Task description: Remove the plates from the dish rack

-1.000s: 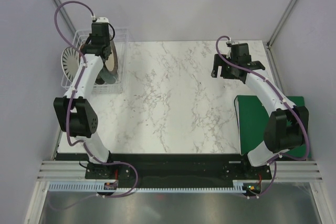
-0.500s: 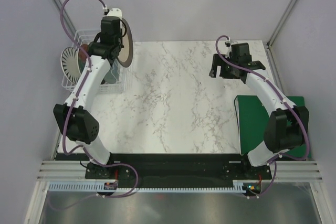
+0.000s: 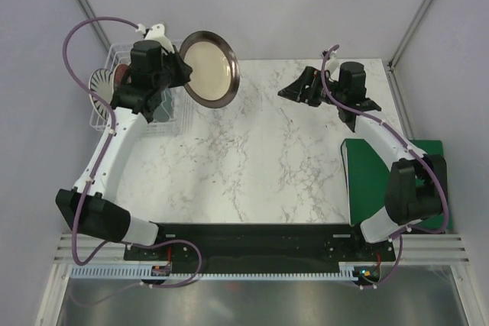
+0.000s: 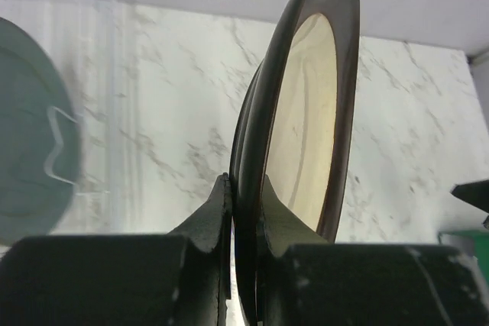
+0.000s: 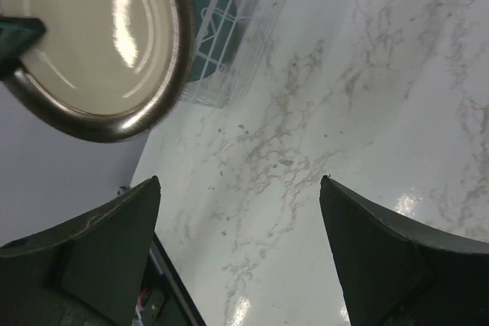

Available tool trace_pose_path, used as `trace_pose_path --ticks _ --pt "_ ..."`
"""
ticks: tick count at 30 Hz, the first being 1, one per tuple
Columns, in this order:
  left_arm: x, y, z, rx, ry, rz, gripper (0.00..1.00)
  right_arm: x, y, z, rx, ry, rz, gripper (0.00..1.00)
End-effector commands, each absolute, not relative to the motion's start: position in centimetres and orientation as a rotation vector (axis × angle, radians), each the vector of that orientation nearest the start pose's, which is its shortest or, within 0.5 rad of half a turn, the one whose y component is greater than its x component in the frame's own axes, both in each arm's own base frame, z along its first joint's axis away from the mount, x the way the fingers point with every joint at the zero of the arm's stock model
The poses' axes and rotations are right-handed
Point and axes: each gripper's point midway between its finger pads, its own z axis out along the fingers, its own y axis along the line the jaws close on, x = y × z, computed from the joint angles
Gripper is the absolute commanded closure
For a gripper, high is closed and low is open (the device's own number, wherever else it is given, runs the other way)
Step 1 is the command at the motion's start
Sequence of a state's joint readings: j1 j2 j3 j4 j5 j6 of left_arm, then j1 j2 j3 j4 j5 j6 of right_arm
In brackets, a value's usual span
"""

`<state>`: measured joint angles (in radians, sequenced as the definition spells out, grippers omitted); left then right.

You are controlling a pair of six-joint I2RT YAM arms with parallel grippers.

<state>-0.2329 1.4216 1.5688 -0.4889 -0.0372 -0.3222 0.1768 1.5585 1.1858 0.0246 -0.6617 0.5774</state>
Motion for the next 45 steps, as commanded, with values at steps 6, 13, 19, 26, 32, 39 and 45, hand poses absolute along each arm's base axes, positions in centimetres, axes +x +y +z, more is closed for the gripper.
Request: trace_pose_path --ticks 6,13,19,26,32,39,45 --pt "42.1 -21.1 35.1 -0.083 1.787 -0.925 0.98 40.0 26.1 27.2 -0.23 1.834 1.467 0.07" --pt "41.7 -23.6 34.7 -0.044 1.79 -0.99 0.98 41.4 26.6 22.2 -0.156 1.941 1.449 0.09" --pt "41.9 -22.9 34.5 -0.05 1.787 -0.94 0.98 42.3 24.5 20.5 -0.186 2.038 1.165 0.09" --pt "41.9 -22.4 33.7 -0.049 1.806 -0.887 0.98 42.7 22.2 20.0 -0.141 2.082 0.973 0.07" --pt "41.6 -22.6 33.7 -0.037 1.807 -0.91 0.98 42.6 23.9 18.9 -0.16 2.078 1.12 0.13" --pt "40.9 -24.2 32.8 -0.015 1.793 -1.039 0.98 42.6 27.6 20.5 -0.199 1.925 1.524 0.32" --pt "41.3 -24.2 32.2 -0.027 1.802 -1.033 0.98 43.1 28.2 22.3 -0.21 1.792 1.64 1.0"
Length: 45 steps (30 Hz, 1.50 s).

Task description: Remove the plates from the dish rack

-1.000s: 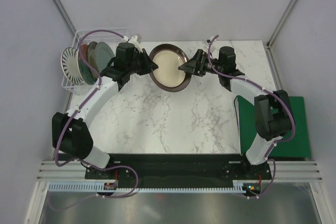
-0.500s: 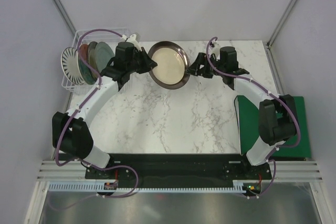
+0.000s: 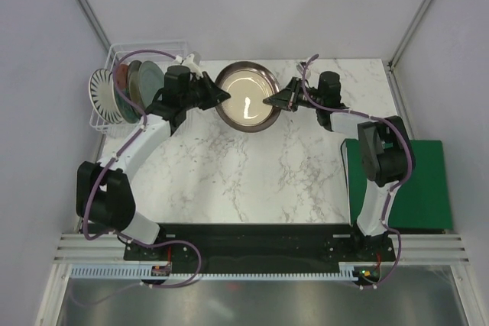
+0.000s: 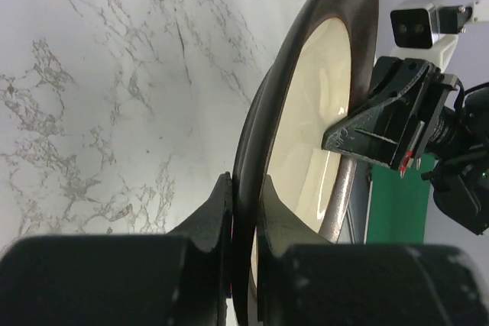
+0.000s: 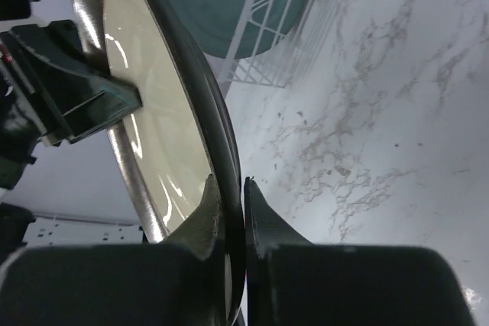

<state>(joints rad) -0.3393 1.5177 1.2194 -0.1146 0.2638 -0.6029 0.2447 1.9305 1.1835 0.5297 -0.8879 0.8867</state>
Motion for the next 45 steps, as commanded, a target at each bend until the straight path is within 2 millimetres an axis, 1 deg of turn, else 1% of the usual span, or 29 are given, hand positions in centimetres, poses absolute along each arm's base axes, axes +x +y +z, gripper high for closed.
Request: trace_pose_path --ticks 1,2,3,4,5,6,7,8,9,10,11,12,13,15,16,17,19,20,22,23,25,26,28,29,32,37,38,44,45 --pt "41.3 -24.1 31.7 -0.021 1.82 -1.011 0.98 43.2 28.2 22.4 -0.222 1.788 1.624 1.0" --pt "41.7 -23.7 31.3 -0.03 1.829 -0.978 0.97 43.4 27.9 22.2 -0.212 1.807 1.609 1.0" --pt "42.0 -23.5 31.5 -0.028 1.837 -0.946 0.73 43.9 27.7 22.4 -0.199 1.807 1.575 1.0" --pt "42.3 -23.1 31.5 -0.007 1.833 -0.899 0.64 44.4 27.4 22.2 -0.186 1.82 1.536 1.0" --pt "42.6 -22.2 29.9 -0.039 1.896 -0.834 0.61 45.0 26.8 22.0 -0.176 1.855 1.489 1.0" --pt "42.9 -21.7 30.3 -0.044 1.891 -0.793 0.47 45.5 26.5 21.8 -0.171 1.867 1.466 1.0" --pt "43.2 -21.2 30.1 -0.028 1.896 -0.736 0.36 45.9 25.9 21.3 -0.14 1.906 1.448 1.0" --pt "43.7 -19.9 29.3 -0.065 1.92 -0.647 0.04 46.8 25.5 21.7 -0.125 1.906 1.43 1.0" --pt "44.2 -19.1 29.6 -0.078 1.911 -0.592 0.0 47.2 25.1 21.7 -0.103 1.909 1.425 1.0" --pt "44.4 -18.4 29.6 -0.067 1.914 -0.538 0.0 48.0 24.2 21.7 -0.061 1.909 1.408 1.0" --pt "44.9 -16.9 29.6 -0.103 1.908 -0.456 0.0 48.6 23.8 21.9 -0.04 1.906 1.397 1.0" --pt "45.2 -16.3 30.0 -0.109 1.894 -0.418 0.0 49.1 23.6 21.9 -0.03 1.907 1.381 1.0" --pt "45.4 -15.7 30.2 -0.094 1.889 -0.368 0.0 50.0 22.7 21.0 0.032 1.948 1.333 1.0" --pt "45.9 -13.7 31.0 -0.126 1.868 -0.258 0.0 52.0 22.4 21.1 0.042 1.942 1.3 1.0" --pt "46.0 -12.8 31.2 -0.114 1.862 -0.197 0.0 52.6 22.1 19.9 0.082 1.996 1.283 1.0" --pt "46.2 -10.9 31.5 -0.163 1.847 -0.102 0.0 54.7 22.1 19.5 0.095 2.001 1.251 1.0" --pt "46.3 -9.2 32.0 -0.167 1.835 -0.02 0.0 56.3 21.8 17.9 0.133 2.054 1.234 1.0" --pt "46.4 -7.7 32.3 -0.191 1.828 0.021 0.0 57.8 22.0 17.1 0.138 2.055 1.233 1.0" --pt "46.5 -5.9 32.6 -0.218 1.821 0.074 0.0 58.9 22.1 15.8 0.16 2.09 1.231 1.0" --pt "46.7 -4.5 32.4 -0.237 1.824 0.095 0.0 60.3 22.5 15.5 0.146 2.077 1.24 1.0" --pt "46.7 -3.0 32.2 -0.26 1.83 0.125 0.0 61.0 22.4 14.1 0.183 2.127 1.222 1.0" --pt "46.9 -1.7 31.7 -0.278 1.843 0.148 0.0 62.0 22.3 13.8 0.184 2.118 1.215 1.0" --pt "46.9 -0.3 30.9 -0.315 1.86 0.17 0.0 62.5 22.5 13.3 0.202 2.128 1.226 1.0" --pt "46.9 0.9 30.4 -0.342 1.871 0.183 0.0 62.7 22.6 13.0 0.206 2.128 1.23 1.0" --pt "47.0 2.2 28.8 -0.371 1.902 0.192 0.0 62.6 22.8 12.3 0.208 2.141 1.233 1.0" --pt "47.7 2.8 25.9 -0.384 1.966 0.236 0.0 62.2 22.9 10.7 0.206 2.169 1.218 1.0" --pt "47.7 3.3 25.7 -0.408 1.965 0.271 0.0 62.0 23.0 10.3 0.206 2.179 1.221 1.0" --pt "47.4 4.5 22.5 -0.453 2.027 0.34 0.0 61.2 24.1 9.8 0.167 2.195 1.23 1.0" --pt "47.5 4.6 22.3 -0.461 2.027 0.343 0.0 61.1 24.3 9.8 0.16 2.196 1.23 1.0"
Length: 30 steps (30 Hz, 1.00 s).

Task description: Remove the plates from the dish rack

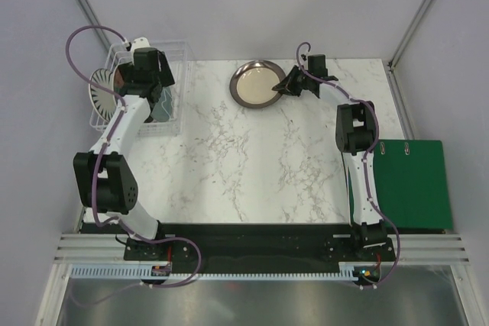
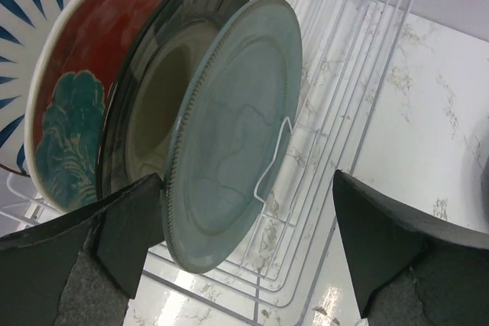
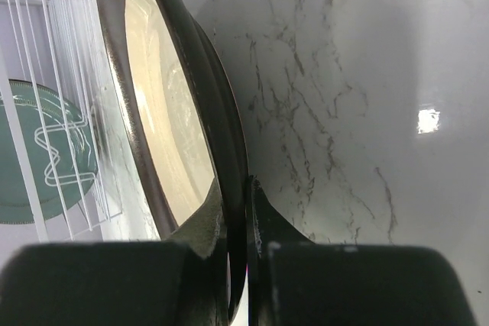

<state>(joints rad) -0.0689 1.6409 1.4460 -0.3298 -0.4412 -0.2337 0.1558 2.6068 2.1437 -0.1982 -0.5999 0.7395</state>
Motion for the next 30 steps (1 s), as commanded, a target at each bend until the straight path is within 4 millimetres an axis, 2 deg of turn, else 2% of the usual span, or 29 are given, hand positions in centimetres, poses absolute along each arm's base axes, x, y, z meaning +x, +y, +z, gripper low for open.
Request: trace_pose_path --ticks 1,12,13,14,16,17,18,19,20,22,23,25,26,27,29,30 --pt "47.5 4.8 21.7 -0.471 2.036 0.355 0.0 61.0 24.3 9.4 0.158 2.201 1.227 1.0" --pt "48.4 4.5 17.4 -0.481 2.133 0.291 0.01 60.9 23.9 7.4 0.207 2.237 1.221 1.0" --pt "48.4 4.5 17.1 -0.483 2.142 0.285 0.03 61.0 23.6 7.0 0.22 2.243 1.215 0.96" --pt "48.5 4.5 16.9 -0.485 2.145 0.279 0.08 61.1 23.4 6.9 0.229 2.246 1.209 0.88" --pt "48.8 4.5 16.7 -0.489 2.149 0.254 0.13 61.4 22.8 6.4 0.26 2.254 1.17 0.56" --pt "49.0 4.4 16.4 -0.486 2.157 0.244 0.21 61.4 22.6 6.3 0.255 2.258 1.154 0.51" --pt "49.2 4.4 15.8 -0.485 2.172 0.241 0.23 61.3 22.3 6.1 0.263 2.268 1.141 0.42" --pt "49.5 4.4 15.9 -0.481 2.169 0.233 0.28 61.5 22.0 6.0 0.273 2.267 1.108 0.4" --pt "49.6 4.3 15.6 -0.476 2.177 0.229 0.39 61.5 21.7 6.0 0.272 2.27 1.09 0.39" --pt "49.9 4.3 15.1 -0.474 2.191 0.215 0.45 61.4 21.2 6.2 0.257 2.276 1.047 0.29" --pt "49.9 4.2 14.8 -0.473 2.197 0.21 0.58 61.5 21.0 6.3 0.256 2.278 1.017 0.29" --pt "50.2 3.8 14.2 -0.463 2.214 0.182 0.69 61.2 20.4 6.4 0.243 2.29 0.973 0.28" --pt "50.3 3.7 13.9 -0.459 2.221 0.177 0.86 61.3 20.0 6.6 0.246 2.289 0.934 0.27" --pt "50.3 3.8 13.9 -0.46 2.222 0.179 0.95 61.0 19.4 7.0 0.247 2.29 0.907 0.27" --pt "50.5 3.7 13.8 -0.457 2.222 0.177 0.98 60.8 18.7 7.7 0.223 2.282 0.84 0.25" --pt "50.5 3.7 13.9 -0.456 2.22 0.176 0.98 60.7 17.9 8.8 0.234 2.266 0.779 0.23"
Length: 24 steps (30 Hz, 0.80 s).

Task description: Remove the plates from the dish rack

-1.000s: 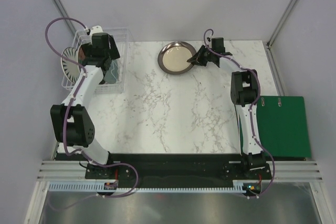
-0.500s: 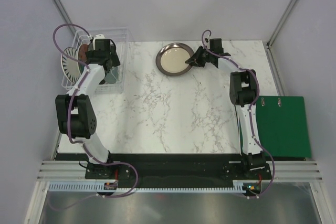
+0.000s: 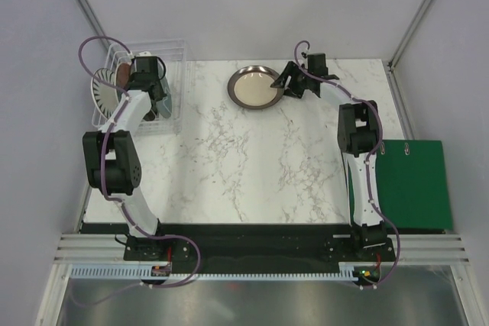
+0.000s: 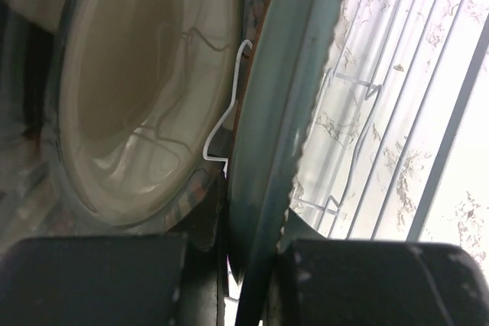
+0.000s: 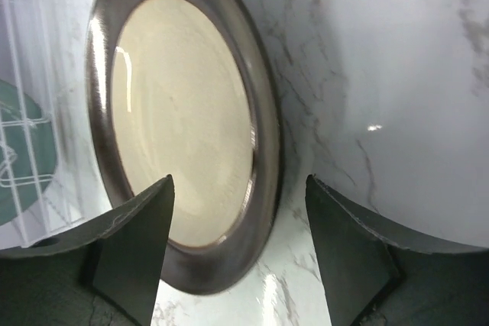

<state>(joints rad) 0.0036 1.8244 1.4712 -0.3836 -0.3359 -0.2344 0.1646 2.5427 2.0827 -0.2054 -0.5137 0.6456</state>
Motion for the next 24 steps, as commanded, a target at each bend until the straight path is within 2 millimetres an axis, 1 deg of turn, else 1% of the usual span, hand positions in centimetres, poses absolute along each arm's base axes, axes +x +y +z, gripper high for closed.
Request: trace_pose_path --ticks 1,2,3,4,6,10,12,15,18,20,24 --pt "50.7 3.7 14.3 -0.455 2.21 0.174 0.98 60.6 17.4 9.3 0.212 2.256 0.742 0.21" --pt "50.6 3.7 15.1 -0.457 2.193 0.17 0.98 60.5 17.0 10.1 0.203 2.244 0.717 0.21" --pt "50.6 3.8 15.7 -0.457 2.179 0.171 0.98 60.3 16.4 11.3 0.205 2.226 0.674 0.17" --pt "50.6 3.9 16.2 -0.459 2.161 0.171 0.98 60.2 16.2 12.0 0.197 2.216 0.662 0.16" --pt "50.5 4.0 18.2 -0.454 2.116 0.173 0.98 59.7 15.7 13.4 0.175 2.2 0.625 0.13" --pt "50.3 4.6 21.2 -0.449 2.053 0.195 0.98 58.9 15.6 14.9 0.156 2.19 0.629 0.12" --pt "49.9 4.7 22.7 -0.448 2.023 0.196 0.98 58.5 15.8 15.6 0.152 2.183 0.644 0.12" --pt "49.6 5.1 24.1 -0.441 1.99 0.217 0.98 57.9 16.0 16.5 0.142 2.174 0.66 0.13" --pt "49.3 5.6 25.1 -0.425 1.97 0.254 0.98 57.1 16.4 16.9 0.126 2.177 0.682 0.13" --pt "48.7 6.0 25.7 -0.418 1.945 0.283 0.98 56.7 16.8 16.9 0.112 2.181 0.687 0.13" --pt "48.2 6.4 26.4 -0.405 1.914 0.338 0.98 55.6 17.4 16.3 0.095 2.204 0.716 0.15"
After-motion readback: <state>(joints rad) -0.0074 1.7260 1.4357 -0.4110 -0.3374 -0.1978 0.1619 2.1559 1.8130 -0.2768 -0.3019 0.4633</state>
